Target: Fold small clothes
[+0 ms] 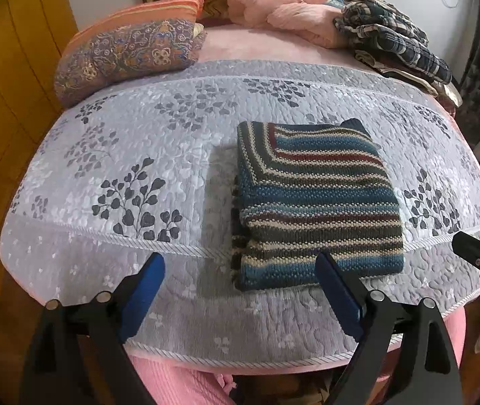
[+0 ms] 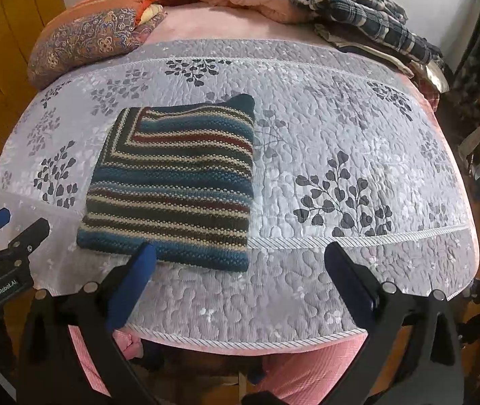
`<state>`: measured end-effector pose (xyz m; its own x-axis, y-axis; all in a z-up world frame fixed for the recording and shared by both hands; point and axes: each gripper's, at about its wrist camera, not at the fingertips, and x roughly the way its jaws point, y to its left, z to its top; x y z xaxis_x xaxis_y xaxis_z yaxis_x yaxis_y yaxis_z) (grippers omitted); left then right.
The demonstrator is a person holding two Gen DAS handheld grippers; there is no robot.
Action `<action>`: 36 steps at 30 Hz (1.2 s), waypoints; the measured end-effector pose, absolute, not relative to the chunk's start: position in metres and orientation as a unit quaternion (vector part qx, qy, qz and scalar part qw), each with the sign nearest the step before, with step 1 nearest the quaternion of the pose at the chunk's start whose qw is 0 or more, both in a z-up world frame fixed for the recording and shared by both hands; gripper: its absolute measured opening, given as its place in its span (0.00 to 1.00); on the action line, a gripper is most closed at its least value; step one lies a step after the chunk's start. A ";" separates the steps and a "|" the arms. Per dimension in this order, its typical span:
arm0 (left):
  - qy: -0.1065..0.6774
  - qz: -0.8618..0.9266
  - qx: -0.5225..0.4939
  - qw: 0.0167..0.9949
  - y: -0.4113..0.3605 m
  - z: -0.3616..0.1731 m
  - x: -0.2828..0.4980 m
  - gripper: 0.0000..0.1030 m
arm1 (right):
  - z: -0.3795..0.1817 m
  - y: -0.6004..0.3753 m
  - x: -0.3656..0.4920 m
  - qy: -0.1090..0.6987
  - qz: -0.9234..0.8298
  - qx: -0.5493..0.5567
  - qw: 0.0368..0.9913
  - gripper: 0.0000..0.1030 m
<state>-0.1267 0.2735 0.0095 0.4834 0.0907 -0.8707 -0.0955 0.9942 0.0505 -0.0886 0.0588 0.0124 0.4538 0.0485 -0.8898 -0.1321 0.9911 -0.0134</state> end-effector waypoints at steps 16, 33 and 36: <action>0.508 0.063 0.009 0.859 0.265 0.009 -0.128 0.94 | 0.011 0.053 -0.091 0.519 0.046 -0.032 0.853 0.97; 0.527 0.068 0.021 0.847 0.259 -0.014 -0.112 0.94 | -0.016 0.054 -0.074 0.544 0.047 -0.028 0.837 0.97; 0.532 0.070 0.018 0.844 0.260 -0.020 -0.109 0.94 | -0.021 0.054 -0.071 0.548 0.045 -0.027 0.835 0.97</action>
